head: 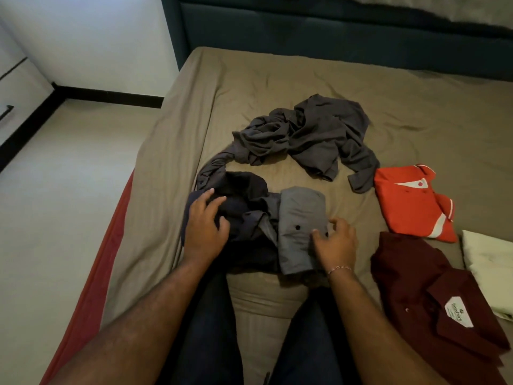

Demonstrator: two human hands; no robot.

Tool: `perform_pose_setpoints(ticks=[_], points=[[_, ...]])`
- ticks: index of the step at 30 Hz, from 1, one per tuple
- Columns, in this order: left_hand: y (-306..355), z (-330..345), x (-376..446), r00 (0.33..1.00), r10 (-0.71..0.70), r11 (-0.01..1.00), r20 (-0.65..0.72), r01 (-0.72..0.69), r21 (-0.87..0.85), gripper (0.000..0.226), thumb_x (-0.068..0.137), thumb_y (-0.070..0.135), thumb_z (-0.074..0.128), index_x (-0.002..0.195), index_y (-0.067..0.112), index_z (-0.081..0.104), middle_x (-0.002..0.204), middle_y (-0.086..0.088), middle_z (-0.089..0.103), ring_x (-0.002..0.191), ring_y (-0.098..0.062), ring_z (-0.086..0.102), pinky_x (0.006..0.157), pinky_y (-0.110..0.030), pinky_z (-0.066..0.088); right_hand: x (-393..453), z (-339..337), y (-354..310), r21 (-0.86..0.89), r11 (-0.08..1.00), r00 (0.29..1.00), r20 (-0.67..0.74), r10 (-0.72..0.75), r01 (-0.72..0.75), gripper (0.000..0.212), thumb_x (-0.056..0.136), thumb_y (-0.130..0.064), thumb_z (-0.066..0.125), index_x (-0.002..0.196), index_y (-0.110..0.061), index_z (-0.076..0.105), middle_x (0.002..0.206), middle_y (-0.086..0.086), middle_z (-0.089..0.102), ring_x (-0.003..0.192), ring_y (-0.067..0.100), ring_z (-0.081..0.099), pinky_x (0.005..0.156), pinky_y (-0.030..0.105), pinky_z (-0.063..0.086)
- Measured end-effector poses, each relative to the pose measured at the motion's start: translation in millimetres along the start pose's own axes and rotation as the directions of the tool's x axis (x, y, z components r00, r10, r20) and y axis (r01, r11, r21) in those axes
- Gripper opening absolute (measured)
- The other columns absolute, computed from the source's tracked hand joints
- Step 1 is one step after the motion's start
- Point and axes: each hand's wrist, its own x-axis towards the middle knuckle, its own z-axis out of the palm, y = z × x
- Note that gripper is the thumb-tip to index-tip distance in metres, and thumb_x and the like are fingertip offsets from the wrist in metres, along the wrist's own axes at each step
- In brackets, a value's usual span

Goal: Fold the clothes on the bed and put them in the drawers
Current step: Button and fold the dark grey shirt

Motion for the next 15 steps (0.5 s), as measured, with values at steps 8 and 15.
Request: perform_pose_setpoints(ticks=[8, 15], points=[[-43.0, -14.7, 20.8, 0.733, -0.674, 0.649, 0.093, 0.648, -0.398, 0.017, 0.094, 0.018, 0.073, 0.099, 0.001, 0.073, 0.088, -0.009, 0.074, 0.096, -0.030, 0.070, 0.071, -0.032, 0.051, 6.4, 5.4, 6.7, 0.451, 0.702, 0.819, 0.452, 0.353, -0.551, 0.042, 0.080, -0.004, 0.085, 0.118, 0.003, 0.068, 0.106, 0.023, 0.075, 0.086, 0.037, 0.075, 0.078, 0.048, 0.064], [-19.7, -3.5, 7.1, 0.741, -0.574, 0.392, 0.349, 0.623, -0.677, 0.013, 0.103, 0.011, 0.060, 0.094, 0.011, 0.069, 0.085, -0.008, 0.078, 0.080, -0.022, 0.073, 0.070, -0.033, 0.060, 19.5, -23.0, -67.3, 0.255, 0.956, 0.986, 0.117, 0.120, -0.147, 0.022, 0.081, -0.012, 0.075, 0.102, -0.012, 0.067, 0.090, 0.007, 0.071, 0.086, 0.032, 0.069, 0.072, 0.037, 0.056]])
